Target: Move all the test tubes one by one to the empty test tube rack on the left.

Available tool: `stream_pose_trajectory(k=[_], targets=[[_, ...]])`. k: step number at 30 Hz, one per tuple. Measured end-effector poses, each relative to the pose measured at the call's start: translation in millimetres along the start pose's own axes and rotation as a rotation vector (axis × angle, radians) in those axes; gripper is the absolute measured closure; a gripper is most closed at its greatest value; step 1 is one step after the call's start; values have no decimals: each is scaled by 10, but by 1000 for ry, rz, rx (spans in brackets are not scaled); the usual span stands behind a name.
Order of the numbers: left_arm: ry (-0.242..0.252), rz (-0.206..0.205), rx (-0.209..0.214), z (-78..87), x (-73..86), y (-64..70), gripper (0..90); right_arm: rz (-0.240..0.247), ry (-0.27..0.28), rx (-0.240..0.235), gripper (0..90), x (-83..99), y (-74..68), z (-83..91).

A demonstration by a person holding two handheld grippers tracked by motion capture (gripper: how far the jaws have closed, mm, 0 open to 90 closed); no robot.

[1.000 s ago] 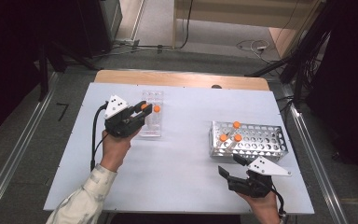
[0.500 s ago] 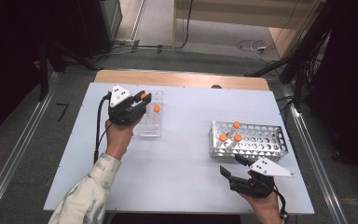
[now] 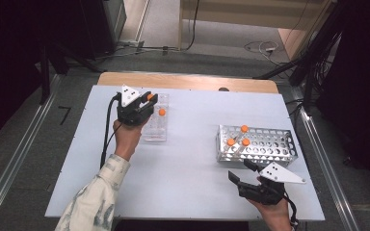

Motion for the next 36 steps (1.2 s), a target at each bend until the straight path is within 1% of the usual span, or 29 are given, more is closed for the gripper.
stream_pose_trajectory(k=[1, 9, 14, 18, 19, 21, 26, 30, 33, 34, 35, 36], targets=[[-5, -9, -3, -5, 9, 7, 702, 0, 0, 0, 268, 0, -1, 0], [-29, -26, -9, -15, 110, 50, 701, 1, -2, -1, 267, 0, -2, 6], [-38, -22, -9, -16, 170, 53, 698, 4, -5, 0, 267, 4, -1, -1], [-42, -15, -8, -12, 189, 51, 690, 3, -10, 0, 267, 8, -3, -6], [-42, -11, -9, -10, 189, 50, 681, 3, -10, 0, 268, 10, -3, -7], [-39, -7, -10, -5, 182, 47, 633, 5, -8, -2, 268, 13, -3, -13], [-31, 2, -6, 14, 164, 53, 607, 5, -10, -1, 268, 13, 0, -9], [-21, 27, 4, 54, 151, 51, 580, 3, -10, 3, 268, 13, 2, -7], [-15, 44, 1, 114, 138, 54, 533, -1, -9, 9, 268, 16, 11, -4], [-13, 53, 2, 142, 133, 57, 515, 4, -7, 12, 268, 17, 21, -5], [-10, 66, 13, 168, 130, 64, 486, 3, -7, 16, 268, 17, 26, -3], [-16, 71, 16, 197, 128, 71, 450, 1, -7, 19, 268, 18, 31, -3]])
Point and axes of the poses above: each handheld gripper's, and its own axes: z roughly backward along the jaws, x roughly out of its underside, y roughly to its right, the point moved 3 cm from there along -z, roughly forward along the jaws, and after that the axes turned 11 degrees about y, right-handed, at the moved point
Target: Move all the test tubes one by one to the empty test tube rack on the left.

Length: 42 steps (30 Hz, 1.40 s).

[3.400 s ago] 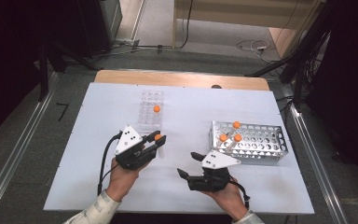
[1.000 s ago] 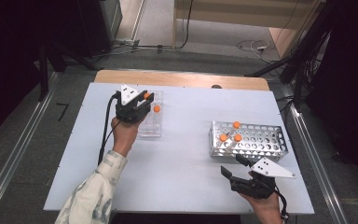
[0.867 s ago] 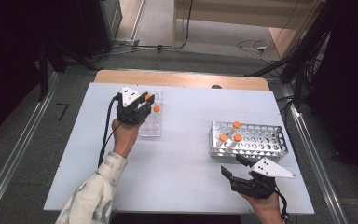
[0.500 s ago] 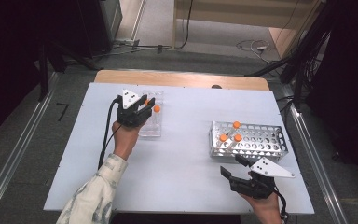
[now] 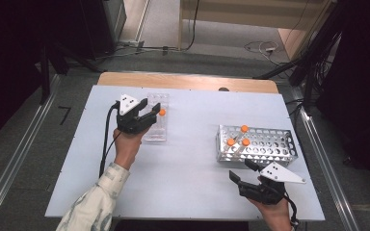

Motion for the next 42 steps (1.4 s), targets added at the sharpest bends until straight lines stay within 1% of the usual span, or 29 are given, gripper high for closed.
stream_pose_trajectory(k=[1, 3, 6, 7, 13, 15, 16, 20, 23, 26, 29, 32, 34, 42], targets=[[-3, 2, 3, 30, 5, 9, 412, 1, 2, 4, 268, 0, 7, -1], [-2, 7, 17, 92, 26, 31, 377, -3, 2, 12, 268, 1, 19, -1], [-13, -1, 31, 183, 72, 62, 299, -4, 5, 27, 268, 2, 38, 1], [-13, 1, 38, 216, 90, 74, 288, -3, 6, 30, 269, 0, 45, 2], [-27, -27, 65, 372, 211, 138, 255, -1, 9, 62, 270, 4, 99, -18], [-21, -30, 74, 424, 242, 154, 248, 1, 13, 75, 272, 4, 132, -29], [-19, -32, 81, 451, 258, 163, 247, -6, 12, 82, 275, 3, 144, -33], [-23, -35, 100, 529, 333, 189, 232, -3, 17, 110, 286, -8, 212, -69], [-29, -35, 106, 568, 400, 224, 230, -15, 26, 134, 312, -21, 279, -109], [-24, -42, 114, 605, 460, 268, 223, -10, 34, 146, 362, -36, 330, -161], [-38, -46, 130, 625, 510, 333, 215, 1, 44, 154, 431, -50, 367, -207], [-46, -47, 145, 633, 546, 388, 206, 7, 54, 164, 478, -59, 400, -258], [-54, -49, 157, 635, 571, 417, 199, 9, 56, 166, 499, -61, 419, -292], [-87, -68, 164, 613, 702, 482, 178, 25, 58, 165, 573, -40, 445, -394]])
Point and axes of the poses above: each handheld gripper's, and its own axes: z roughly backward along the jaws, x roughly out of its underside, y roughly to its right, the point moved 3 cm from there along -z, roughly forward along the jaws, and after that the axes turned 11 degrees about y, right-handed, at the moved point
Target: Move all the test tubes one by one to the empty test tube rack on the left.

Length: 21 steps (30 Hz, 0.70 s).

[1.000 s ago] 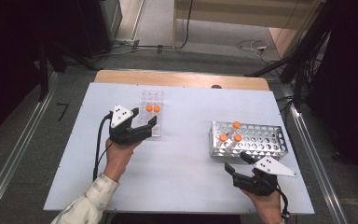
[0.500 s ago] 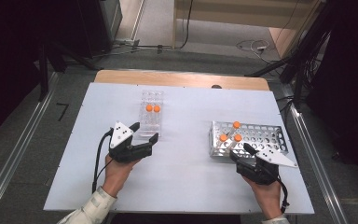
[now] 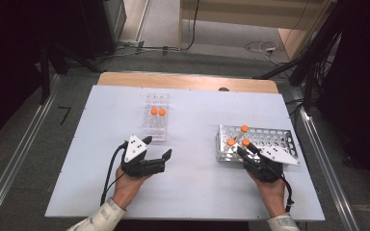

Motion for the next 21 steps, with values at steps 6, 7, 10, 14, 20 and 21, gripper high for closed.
stream_pose_trajectory(k=[6, 7, 10, 14, 20, 21], targets=[[-6, -3, 9, -15, 26, 27, 177, 7, 1, 0, 652, 13, -1, -35], [-6, -5, 10, -14, 26, 30, 177, 6, 0, 0, 668, 16, -7, -38], [-7, -6, 12, -9, 25, 35, 177, 16, 0, 5, 704, 18, -16, -40], [-6, -5, 10, -5, 22, 35, 177, 14, 13, 12, 711, -16, -8, -14], [-5, -13, 11, -2, 21, 38, 177, 15, 63, 10, 712, -183, -26, 87], [-5, -13, 11, -4, 22, 40, 176, 18, 73, 11, 713, -220, -28, 110]])
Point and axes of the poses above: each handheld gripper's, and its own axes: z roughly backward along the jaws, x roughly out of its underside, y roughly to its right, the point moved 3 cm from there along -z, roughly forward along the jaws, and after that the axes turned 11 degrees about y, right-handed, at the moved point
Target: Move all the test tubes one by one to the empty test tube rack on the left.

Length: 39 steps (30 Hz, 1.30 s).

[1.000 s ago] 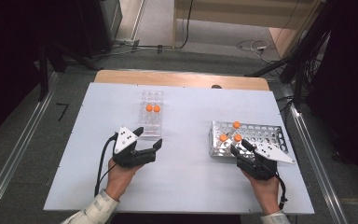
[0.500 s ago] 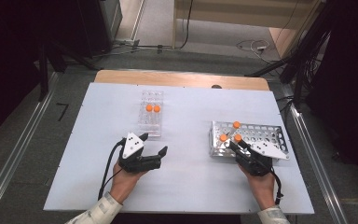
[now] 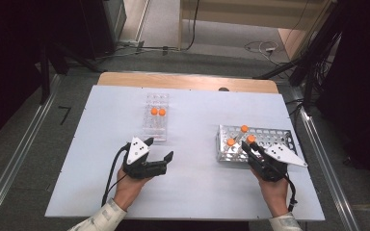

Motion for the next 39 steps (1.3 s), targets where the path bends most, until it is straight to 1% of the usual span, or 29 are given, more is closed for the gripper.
stream_pose_trajectory(k=[4, 7, 12, 18, 22, 31, 39], targets=[[1, -1, 2, -1, 2, 9, 176, 0, 39, 2, 716, -146, 1, 97], [3, -4, 4, 7, -7, 15, 176, 0, 65, -4, 717, -238, -10, 178], [8, -5, 8, 15, -14, 27, 176, 13, 82, -20, 717, -300, -59, 299], [11, -5, 11, 36, -17, 38, 176, 21, 59, -33, 718, -229, -90, 384], [14, -6, 16, 51, -25, 50, 176, 14, 40, -46, 717, -171, -132, 418], [21, -9, 29, 71, -33, 85, 177, 34, 6, -106, 717, -68, -329, 393], [24, -7, 41, 72, -34, 121, 177, 39, -23, -142, 718, -2, -460, 331]])
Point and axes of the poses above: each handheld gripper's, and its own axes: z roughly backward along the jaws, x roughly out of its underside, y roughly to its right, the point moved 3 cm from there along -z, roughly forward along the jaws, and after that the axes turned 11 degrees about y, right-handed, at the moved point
